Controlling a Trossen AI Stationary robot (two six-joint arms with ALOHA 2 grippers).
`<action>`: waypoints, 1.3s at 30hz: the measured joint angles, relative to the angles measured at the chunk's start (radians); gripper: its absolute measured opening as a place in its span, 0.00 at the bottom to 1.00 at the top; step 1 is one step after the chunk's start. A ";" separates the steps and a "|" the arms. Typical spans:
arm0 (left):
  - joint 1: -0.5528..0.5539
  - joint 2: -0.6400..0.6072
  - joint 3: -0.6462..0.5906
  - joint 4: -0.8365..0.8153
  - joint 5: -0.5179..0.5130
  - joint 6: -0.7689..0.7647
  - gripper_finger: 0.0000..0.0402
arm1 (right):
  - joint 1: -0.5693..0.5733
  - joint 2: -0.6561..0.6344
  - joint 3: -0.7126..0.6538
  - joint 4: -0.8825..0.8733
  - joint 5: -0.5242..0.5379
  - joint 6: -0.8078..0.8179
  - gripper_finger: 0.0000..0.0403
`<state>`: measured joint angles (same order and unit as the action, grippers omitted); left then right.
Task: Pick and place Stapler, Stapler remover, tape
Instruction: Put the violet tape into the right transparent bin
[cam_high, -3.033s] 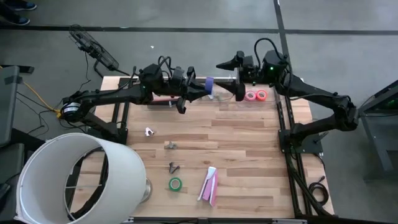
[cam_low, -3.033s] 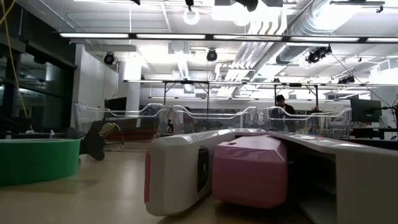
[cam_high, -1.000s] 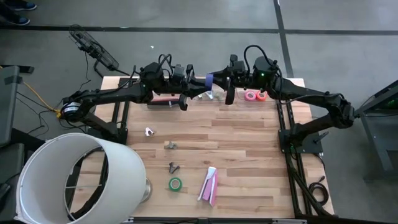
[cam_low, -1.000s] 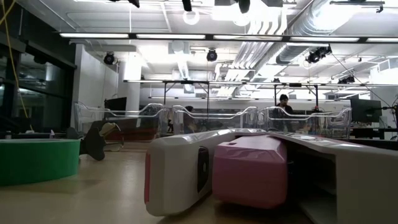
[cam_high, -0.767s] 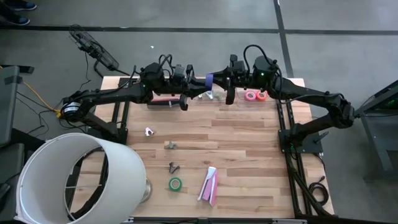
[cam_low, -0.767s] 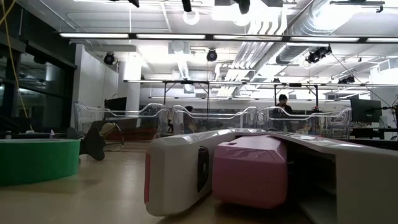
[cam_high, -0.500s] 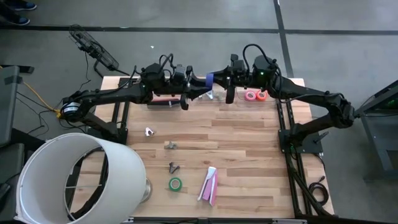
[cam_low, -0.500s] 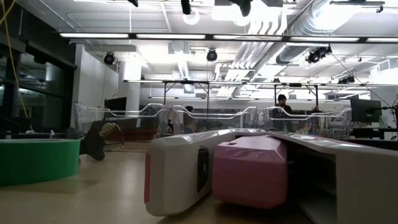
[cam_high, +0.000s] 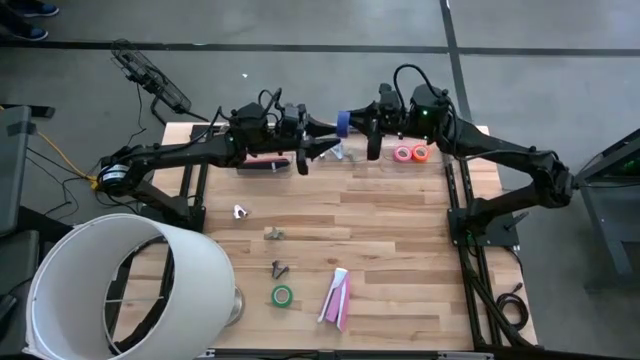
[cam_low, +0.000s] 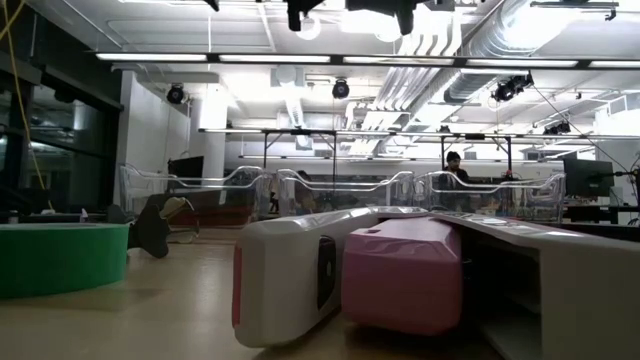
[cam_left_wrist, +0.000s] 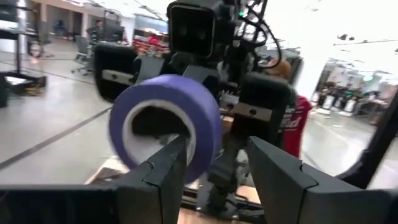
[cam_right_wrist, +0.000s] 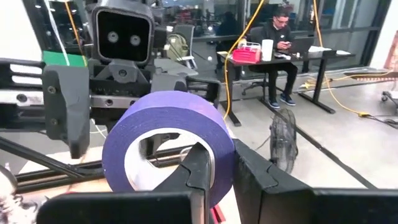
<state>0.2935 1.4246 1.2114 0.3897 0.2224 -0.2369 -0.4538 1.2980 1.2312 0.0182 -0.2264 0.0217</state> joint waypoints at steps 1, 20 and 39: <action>0.000 0.000 0.000 -0.004 -0.014 0.009 0.42 | -0.002 -0.006 0.000 -0.011 0.002 0.000 0.08; 0.001 -0.002 -0.001 -0.217 -0.293 0.055 0.42 | -0.123 -0.030 -0.001 -0.677 0.438 0.058 0.08; 0.001 -0.003 -0.001 -0.220 -0.296 0.049 0.42 | -0.536 -0.030 -0.310 -0.638 0.347 0.296 0.08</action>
<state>0.2947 1.4220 1.2106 0.1693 -0.0738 -0.1879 -0.9901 1.2678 0.9208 -0.6202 0.1207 0.3177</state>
